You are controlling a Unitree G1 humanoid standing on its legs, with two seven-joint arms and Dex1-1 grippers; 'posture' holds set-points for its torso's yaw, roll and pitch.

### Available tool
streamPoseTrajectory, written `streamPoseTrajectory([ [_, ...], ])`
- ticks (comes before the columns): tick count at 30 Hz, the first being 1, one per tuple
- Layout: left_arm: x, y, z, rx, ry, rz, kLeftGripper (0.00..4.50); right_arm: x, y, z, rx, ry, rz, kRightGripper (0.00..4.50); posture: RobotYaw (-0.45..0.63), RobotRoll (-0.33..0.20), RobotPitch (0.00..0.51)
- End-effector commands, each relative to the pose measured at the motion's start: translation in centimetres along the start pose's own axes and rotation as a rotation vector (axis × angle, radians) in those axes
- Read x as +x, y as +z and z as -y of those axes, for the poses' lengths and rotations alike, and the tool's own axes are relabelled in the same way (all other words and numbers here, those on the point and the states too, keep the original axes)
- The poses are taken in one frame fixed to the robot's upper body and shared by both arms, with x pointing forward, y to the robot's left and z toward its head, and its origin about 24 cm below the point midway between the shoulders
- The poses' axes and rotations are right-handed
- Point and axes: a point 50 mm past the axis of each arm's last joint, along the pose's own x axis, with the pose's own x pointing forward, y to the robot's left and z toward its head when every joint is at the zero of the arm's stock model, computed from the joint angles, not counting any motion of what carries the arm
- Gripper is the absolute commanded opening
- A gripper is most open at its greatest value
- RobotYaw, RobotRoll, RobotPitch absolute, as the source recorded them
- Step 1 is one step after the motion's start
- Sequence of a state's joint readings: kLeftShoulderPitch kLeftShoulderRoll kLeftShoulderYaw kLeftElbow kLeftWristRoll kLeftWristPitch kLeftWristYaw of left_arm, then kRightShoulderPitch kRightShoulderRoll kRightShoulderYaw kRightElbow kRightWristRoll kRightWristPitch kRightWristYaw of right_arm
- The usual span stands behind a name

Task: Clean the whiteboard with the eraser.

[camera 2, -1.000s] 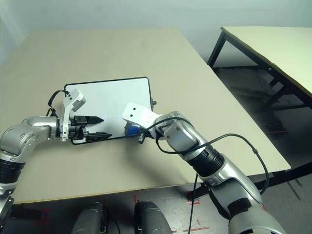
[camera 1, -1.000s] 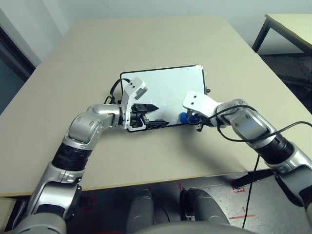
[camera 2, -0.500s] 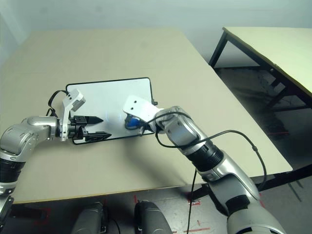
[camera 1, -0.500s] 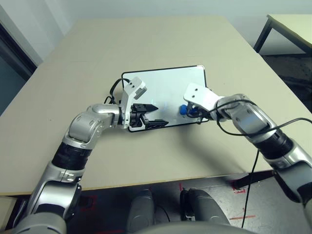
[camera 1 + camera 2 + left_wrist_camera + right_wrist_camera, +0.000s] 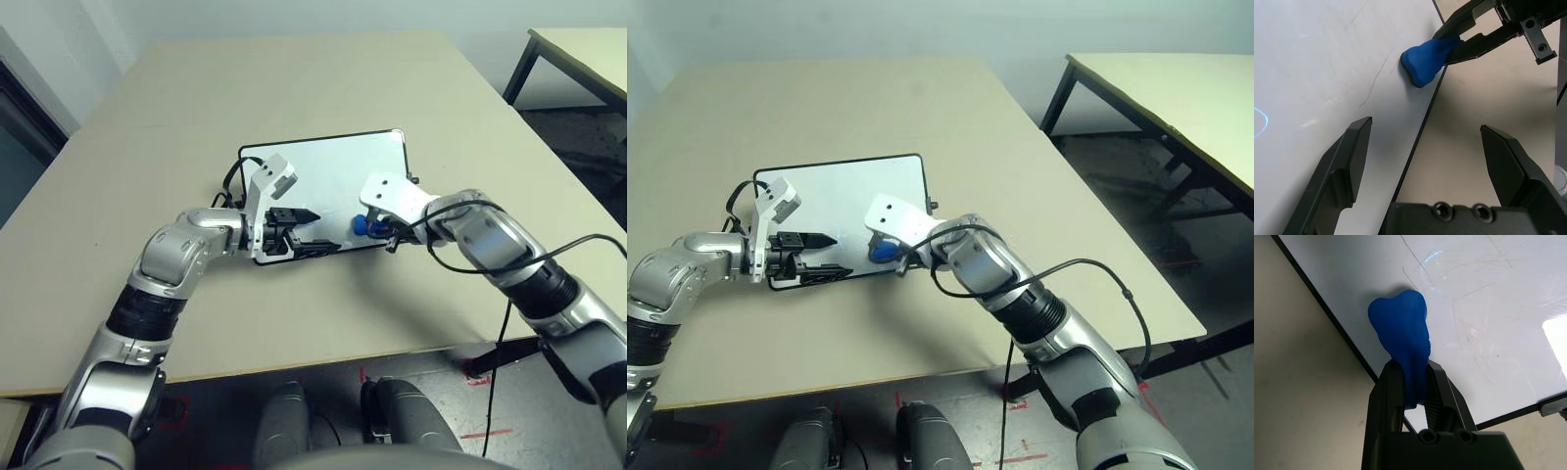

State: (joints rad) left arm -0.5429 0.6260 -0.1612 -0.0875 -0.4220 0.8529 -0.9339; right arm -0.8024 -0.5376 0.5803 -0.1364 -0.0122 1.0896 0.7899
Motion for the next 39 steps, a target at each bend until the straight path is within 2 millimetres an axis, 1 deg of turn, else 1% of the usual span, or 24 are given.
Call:
streamPoseTrajectory([
  [1, 0.2, 0.0, 0.2, 0.007, -0.003, -0.013, 4.50, 0.2, -2.1, -1.3, -0.013, 0.077, -0.118, 0.56, -0.04, 0.000, 0.078],
  [5, 0.2, 0.0, 0.3, 0.007, -0.004, -0.014, 4.50, -0.1, -2.9, -1.6, -0.026, 0.101, -0.169, 0.56, -0.04, 0.000, 0.076],
  [8, 0.3, 0.0, 0.3, 0.008, -0.006, -0.013, 4.50, -0.1, -2.3, -1.3, -0.020, 0.082, -0.140, 0.56, -0.05, 0.000, 0.076],
  [12, 0.4, 0.2, 0.3, 0.012, -0.008, -0.011, 4.50, 0.0, -0.1, -0.4, 0.019, 0.022, -0.006, 0.56, -0.05, 0.000, 0.073],
  [15, 0.4, 0.4, 0.3, 0.020, -0.004, 0.005, 4.50, -1.1, 1.4, 0.2, 0.047, 0.031, 0.061, 0.56, -0.04, 0.000, 0.073],
  [19, 0.3, 1.0, 0.2, 0.036, 0.027, 0.070, 4.50, -4.3, 4.4, 2.6, 0.144, 0.023, 0.221, 0.56, -0.03, 0.000, 0.073],
  [21, 0.1, 1.8, -0.1, 0.055, 0.064, 0.134, 4.50, -6.5, 6.0, 5.0, 0.219, -0.074, 0.327, 0.56, -0.03, 0.000, 0.071],
  [22, 0.0, 2.3, -0.4, 0.067, 0.096, 0.181, 4.50, -7.7, 6.5, 6.5, 0.256, -0.157, 0.385, 0.56, -0.03, 0.000, 0.069],
  [24, -0.3, 3.3, -1.1, 0.094, 0.174, 0.282, 4.50, -9.3, 6.6, 8.9, 0.340, -0.311, 0.456, 0.56, -0.03, 0.000, 0.068],
  [25, -0.6, 4.1, -1.6, 0.118, 0.240, 0.364, 4.50, -9.8, 5.9, 10.3, 0.399, -0.397, 0.472, 0.56, -0.03, 0.000, 0.064],
  [27, -1.7, 5.5, -2.6, 0.151, 0.390, 0.525, 4.50, -9.8, 3.2, 12.2, 0.501, -0.547, 0.433, 0.56, -0.03, 0.000, 0.063],
  [28, -2.3, 6.0, -3.1, 0.157, 0.453, 0.585, 4.50, -9.6, 2.0, 12.6, 0.537, -0.590, 0.409, 0.56, -0.03, 0.000, 0.062],
  [30, -3.1, 6.3, -3.6, 0.160, 0.532, 0.654, 4.50, -9.0, 0.5, 13.0, 0.582, -0.628, 0.376, 0.56, -0.03, 0.000, 0.061],
  [32, -5.1, 6.3, -4.9, 0.178, 0.697, 0.728, 4.50, -7.4, -2.3, 12.7, 0.657, -0.635, 0.296, 0.56, -0.03, 0.000, 0.060],
  [34, -7.5, 5.6, -6.1, 0.171, 0.874, 0.792, 4.50, -5.6, -4.9, 11.9, 0.712, -0.621, 0.207, 0.56, -0.02, 0.000, 0.058],
  [37, -10.0, 3.2, -7.1, 0.188, 1.062, 0.794, 4.50, -3.3, -7.4, 10.1, 0.794, -0.563, 0.118, 0.56, -0.01, 0.000, 0.061],
  [39, -11.2, 1.4, -7.4, 0.197, 1.155, 0.778, 4.50, -2.3, -8.5, 9.0, 0.818, -0.532, 0.070, 0.56, -0.01, 0.000, 0.062],
])
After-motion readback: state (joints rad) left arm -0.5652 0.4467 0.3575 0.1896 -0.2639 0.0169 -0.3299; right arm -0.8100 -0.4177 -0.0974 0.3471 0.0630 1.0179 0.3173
